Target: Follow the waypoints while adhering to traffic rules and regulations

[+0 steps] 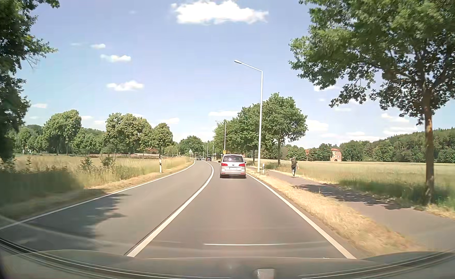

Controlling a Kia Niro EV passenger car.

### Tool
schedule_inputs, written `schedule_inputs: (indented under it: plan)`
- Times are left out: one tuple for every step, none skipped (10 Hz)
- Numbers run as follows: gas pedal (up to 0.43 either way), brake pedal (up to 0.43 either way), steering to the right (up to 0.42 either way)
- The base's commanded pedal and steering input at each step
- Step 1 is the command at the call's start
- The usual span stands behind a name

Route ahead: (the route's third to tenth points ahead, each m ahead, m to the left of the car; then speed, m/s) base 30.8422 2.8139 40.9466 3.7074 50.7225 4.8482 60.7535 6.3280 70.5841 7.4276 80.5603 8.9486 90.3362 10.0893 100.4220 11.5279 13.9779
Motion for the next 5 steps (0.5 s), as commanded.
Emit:
schedule_inputs:
  plan:
    - [0.079, 0.030, -0.013]
    - [0.079, 0.030, -0.012]
    - [0.079, 0.030, -0.013]
    - [0.079, 0.030, -0.013]
    - [0.079, 0.030, -0.013]
